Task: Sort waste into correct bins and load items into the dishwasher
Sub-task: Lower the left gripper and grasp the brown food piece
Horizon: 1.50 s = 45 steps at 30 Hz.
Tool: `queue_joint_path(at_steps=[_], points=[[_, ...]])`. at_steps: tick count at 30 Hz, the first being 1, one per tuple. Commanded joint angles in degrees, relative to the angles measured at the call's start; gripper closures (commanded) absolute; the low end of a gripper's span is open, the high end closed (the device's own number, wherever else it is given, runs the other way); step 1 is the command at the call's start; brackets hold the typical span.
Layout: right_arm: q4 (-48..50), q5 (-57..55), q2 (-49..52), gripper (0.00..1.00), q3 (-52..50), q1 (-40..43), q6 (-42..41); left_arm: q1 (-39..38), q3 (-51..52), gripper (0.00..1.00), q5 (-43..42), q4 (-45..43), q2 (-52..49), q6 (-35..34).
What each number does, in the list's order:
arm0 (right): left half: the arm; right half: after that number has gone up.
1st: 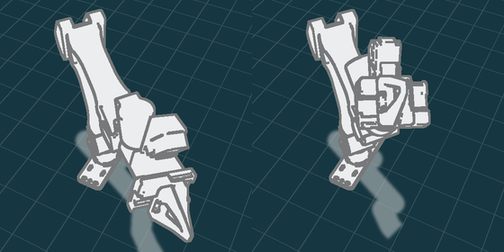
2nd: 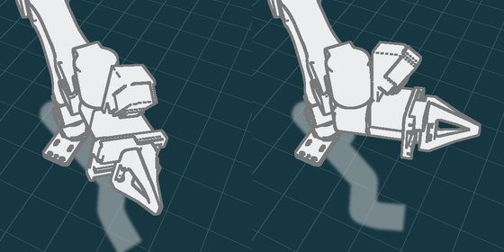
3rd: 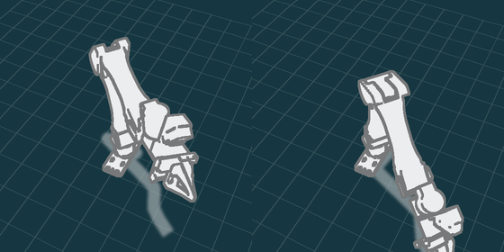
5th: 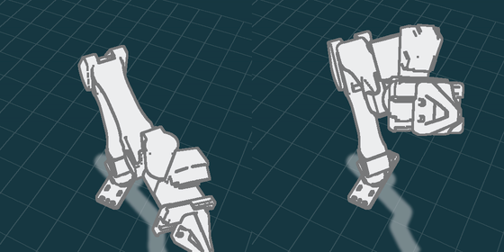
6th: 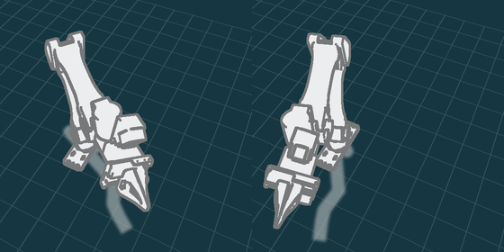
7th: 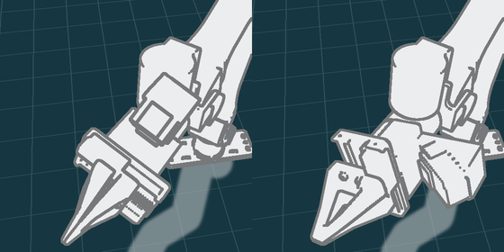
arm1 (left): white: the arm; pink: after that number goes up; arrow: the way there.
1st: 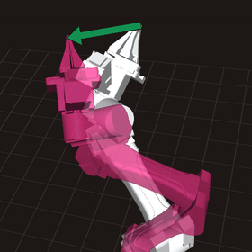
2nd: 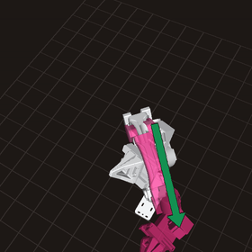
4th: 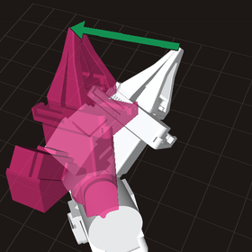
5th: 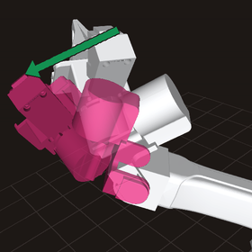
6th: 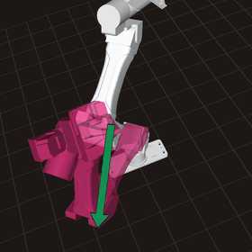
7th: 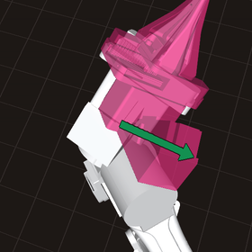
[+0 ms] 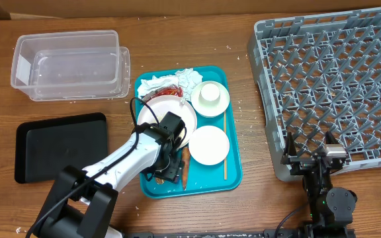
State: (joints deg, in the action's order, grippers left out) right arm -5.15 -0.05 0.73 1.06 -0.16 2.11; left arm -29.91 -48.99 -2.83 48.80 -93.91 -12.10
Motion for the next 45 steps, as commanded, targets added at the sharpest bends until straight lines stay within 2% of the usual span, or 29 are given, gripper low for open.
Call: queue_joint_path(at_steps=[1, 9, 10, 13, 27, 32, 36, 39, 41, 45], points=[[0.37, -0.31, -0.57, 0.0, -0.59, -0.42, -0.24, -0.22, 0.57, 0.0, -1.75, -1.75, -0.5, 0.15], [0.37, -0.31, -0.57, 0.0, -0.59, -0.42, -0.26, -0.22, 0.66, 0.0, -3.82, -2.08, -0.5, 1.42], [0.37, -0.31, -0.57, 0.0, -0.59, -0.42, -0.26, -0.22, 0.7, 0.1, -3.82, -2.05, -0.5, 1.42], [0.37, -0.31, -0.57, 0.0, -0.59, -0.42, -0.24, -0.22, 0.98, 0.25, -3.52, -1.86, -0.5, 1.4], [0.37, -0.31, -0.57, 0.0, -0.59, -0.42, -0.24, -0.22, 1.01, 0.34, -3.02, 0.42, -0.5, 0.09], [0.37, -0.31, -0.57, 0.0, -0.59, -0.42, -0.24, -0.22, 1.01, 0.42, -2.97, -0.39, -0.5, 0.09], [0.37, -0.31, -0.57, 0.0, -0.59, -0.42, -0.24, -0.22, 1.01, 0.52, -2.99, -0.39, -0.5, 0.09], [0.37, -0.31, -0.57, 0.0, -0.59, -0.42, -0.24, -0.11, 0.79, 0.54, -3.19, -0.24, -0.48, -0.31], [0.37, -0.31, -0.57, 0.0, -0.59, -0.42, -0.26, -0.02, -0.44, 0.63, -3.21, 0.94, -0.48, -1.18], [0.37, -0.31, -0.57, 0.0, -0.59, -0.42, -0.24, 0.0, -2.99, 0.66, -3.19, 3.45, -0.48, -1.64]])
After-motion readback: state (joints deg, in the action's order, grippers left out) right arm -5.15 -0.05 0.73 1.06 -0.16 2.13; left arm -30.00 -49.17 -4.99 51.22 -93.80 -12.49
